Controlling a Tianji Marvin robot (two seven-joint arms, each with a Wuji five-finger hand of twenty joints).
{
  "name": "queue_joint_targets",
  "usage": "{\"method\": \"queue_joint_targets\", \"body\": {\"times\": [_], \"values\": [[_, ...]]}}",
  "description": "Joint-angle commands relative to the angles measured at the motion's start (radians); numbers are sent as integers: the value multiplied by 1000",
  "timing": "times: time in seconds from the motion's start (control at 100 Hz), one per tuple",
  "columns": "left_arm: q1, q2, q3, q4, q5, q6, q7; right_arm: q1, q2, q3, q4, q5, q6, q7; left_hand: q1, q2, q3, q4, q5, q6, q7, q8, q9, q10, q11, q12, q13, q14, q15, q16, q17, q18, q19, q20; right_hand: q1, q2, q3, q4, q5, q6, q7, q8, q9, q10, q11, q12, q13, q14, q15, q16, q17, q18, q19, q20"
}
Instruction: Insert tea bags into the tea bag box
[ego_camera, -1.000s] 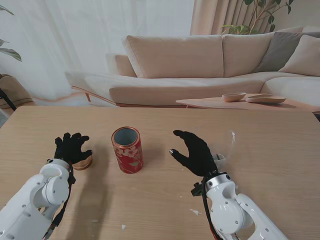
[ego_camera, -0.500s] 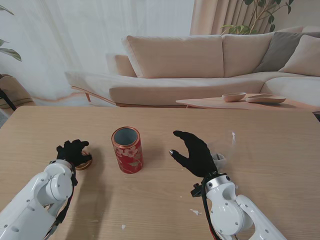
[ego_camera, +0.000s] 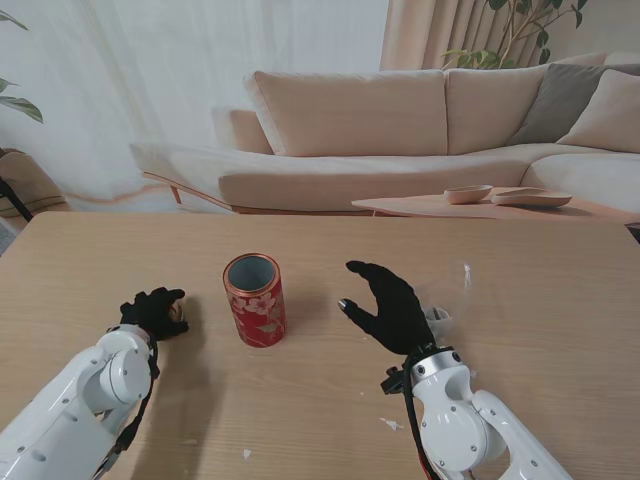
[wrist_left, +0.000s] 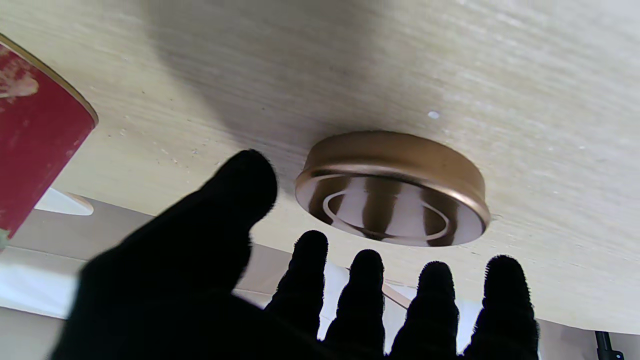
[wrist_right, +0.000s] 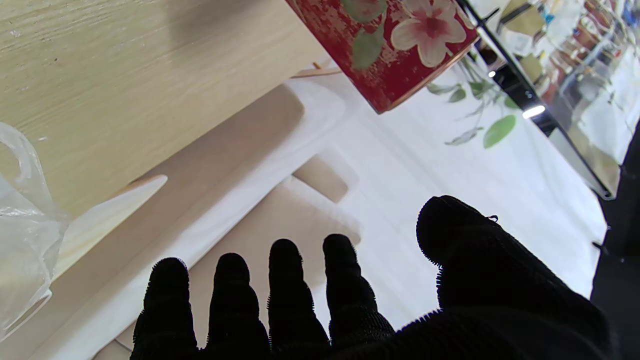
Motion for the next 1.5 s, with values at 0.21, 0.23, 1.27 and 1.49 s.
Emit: {"method": "queue_joint_targets", "body": {"times": [0.21,0.23,1.27,1.49], "values": [[13,-2,5,2,5,12,-10,-8,-9,-1,-11,6,-3,12,-30,-51,71,-19,-71,-33,52,11,-37,-53,-42,42,-10,-23,-8,7,33,18,17,17,3,39,21,45,-24,8,13,13,-23,-30,-21,-7,-35,-25,3,8,0,-1,-23,24],[14,-2,5,2,5,12,-10,-8,-9,-1,-11,6,-3,12,-27,-53,74,-19,-73,-32,56,12,-37,-52,-42,45,-9,-23,-7,7,36,17,19,18,3,40,22,45,-25,7,13,13,-24,-31,-21,-7,-35,-26,3,8,0,-1,-23,24],[14,-1,33,60,21,-3,18,-3,-10,-1,-20,27,7,22,238,-140,221,4,-116,90,238,135,-33,-19,32,245,4,-23,261,115,70,-95,812,-279,6,42,33,45,-14,14,24,8,-23,-32,-9,-1,-34,-19,23,18,14,5,-12,43],[19,-4,21,50,21,-16,34,-3,-11,-1,-21,34,8,22,268,-126,228,7,-21,178,315,156,-20,10,66,240,11,-14,298,113,87,-95,833,-275,7,43,37,45,-11,18,27,7,-23,-31,-4,1,-34,-20,26,19,17,6,-11,46]]}}
